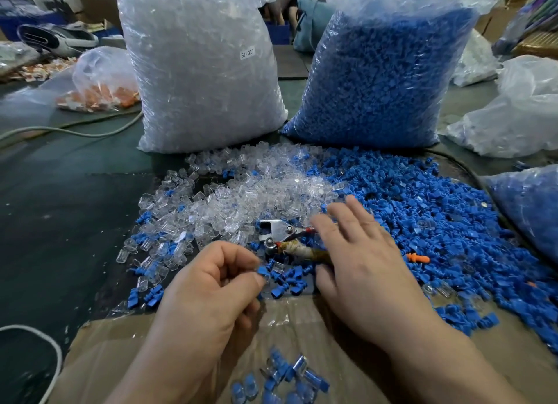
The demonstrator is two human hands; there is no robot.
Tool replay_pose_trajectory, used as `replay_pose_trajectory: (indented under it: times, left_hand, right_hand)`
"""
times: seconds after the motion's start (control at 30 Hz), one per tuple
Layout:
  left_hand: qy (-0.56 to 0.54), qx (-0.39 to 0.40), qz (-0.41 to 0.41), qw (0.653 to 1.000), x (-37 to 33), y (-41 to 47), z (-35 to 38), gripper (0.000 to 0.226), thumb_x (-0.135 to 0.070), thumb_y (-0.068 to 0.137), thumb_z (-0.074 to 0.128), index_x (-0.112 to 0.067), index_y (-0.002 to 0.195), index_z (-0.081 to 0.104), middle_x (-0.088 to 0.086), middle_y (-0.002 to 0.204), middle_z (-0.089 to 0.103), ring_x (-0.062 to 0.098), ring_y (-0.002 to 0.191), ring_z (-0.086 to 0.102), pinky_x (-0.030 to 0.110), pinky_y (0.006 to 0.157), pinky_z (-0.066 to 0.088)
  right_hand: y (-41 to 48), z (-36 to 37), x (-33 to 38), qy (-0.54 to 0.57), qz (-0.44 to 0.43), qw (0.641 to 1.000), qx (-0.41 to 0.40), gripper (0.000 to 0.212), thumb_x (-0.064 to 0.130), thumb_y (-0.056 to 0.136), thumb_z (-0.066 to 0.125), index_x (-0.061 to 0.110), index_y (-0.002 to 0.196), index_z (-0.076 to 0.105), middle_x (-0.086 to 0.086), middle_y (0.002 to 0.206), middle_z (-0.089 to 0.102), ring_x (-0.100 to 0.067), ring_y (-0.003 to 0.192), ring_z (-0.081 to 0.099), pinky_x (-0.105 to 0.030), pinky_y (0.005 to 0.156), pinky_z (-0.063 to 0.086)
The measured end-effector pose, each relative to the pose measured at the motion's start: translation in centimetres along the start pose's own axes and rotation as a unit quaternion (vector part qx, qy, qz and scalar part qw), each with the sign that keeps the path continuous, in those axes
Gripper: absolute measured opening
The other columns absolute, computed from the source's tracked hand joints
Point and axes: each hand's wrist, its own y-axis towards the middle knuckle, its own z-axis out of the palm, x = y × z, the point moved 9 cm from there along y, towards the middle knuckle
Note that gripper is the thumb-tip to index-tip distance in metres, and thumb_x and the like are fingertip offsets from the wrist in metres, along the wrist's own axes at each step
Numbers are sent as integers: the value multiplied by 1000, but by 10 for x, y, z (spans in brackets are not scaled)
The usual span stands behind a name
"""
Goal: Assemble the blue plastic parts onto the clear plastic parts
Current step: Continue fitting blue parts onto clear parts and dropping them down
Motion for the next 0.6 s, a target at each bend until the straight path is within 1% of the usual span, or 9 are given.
replay_pose_trajectory:
  times: [0.07,0.13,0.2,0.27,0.33,0.47,0.53,0.6]
  left_hand:
    - [-1,9,-7,1000,-1,-1,2,34,-1,84,72,-34,76,70,8,56,66,13,44,57,18,42,47]
    - [7,15,-10,1000,-1,-1,4,36,-1,85,72,-35,76,70,8,57,66,13,44,58,18,43,46]
    - [7,14,-13,1000,-1,-2,3,35,-1,85,72,-35,77,70,8,57,66,14,45,58,18,44,47]
    - [7,11,-14,1000,-1,-1,1,33,-2,85,72,-34,78,71,9,58,66,15,45,58,19,44,48]
    - [5,10,-16,1000,0,0,0,32,-3,85,72,-34,79,71,9,58,66,16,46,58,20,45,49]
    - [6,8,-17,1000,0,0,0,33,-3,85,72,-35,78,70,8,58,67,15,46,58,19,45,48]
    - [3,4,-18,1000,0,0,-2,34,-2,86,72,-35,79,71,8,59,67,15,46,58,19,45,48]
    - [2,2,-16,1000,-1,0,-3,35,-1,86,71,-35,78,71,8,58,67,14,46,58,19,44,48]
  right_hand:
    - [6,6,-11,1,18,1000,21,71,40,91,32,33,155,1,6,164,-6,-13,149,-17,-37,120,-10]
    - [8,9,-13,7,30,999,34,73,43,85,26,33,154,5,6,165,-1,-12,150,-8,-39,122,-6]
    - [8,7,-14,4,38,999,24,74,46,80,26,34,153,14,7,163,9,-13,149,6,-40,121,0]
    - [7,3,-15,-5,47,999,14,72,50,77,29,35,148,24,8,155,24,-15,141,20,-42,118,9]
    - [7,0,-14,-12,48,999,8,70,53,75,32,36,143,32,11,147,34,-16,133,28,-43,115,15]
    - [8,-2,-11,-19,35,999,2,68,61,73,29,38,136,40,13,137,42,-17,123,32,-42,107,23]
    - [8,0,-13,-21,25,999,13,72,73,73,26,40,136,36,14,137,40,-17,124,31,-42,107,24]
    - [6,4,-16,-26,8,999,32,75,80,73,33,43,137,30,15,140,36,-18,127,27,-43,109,23]
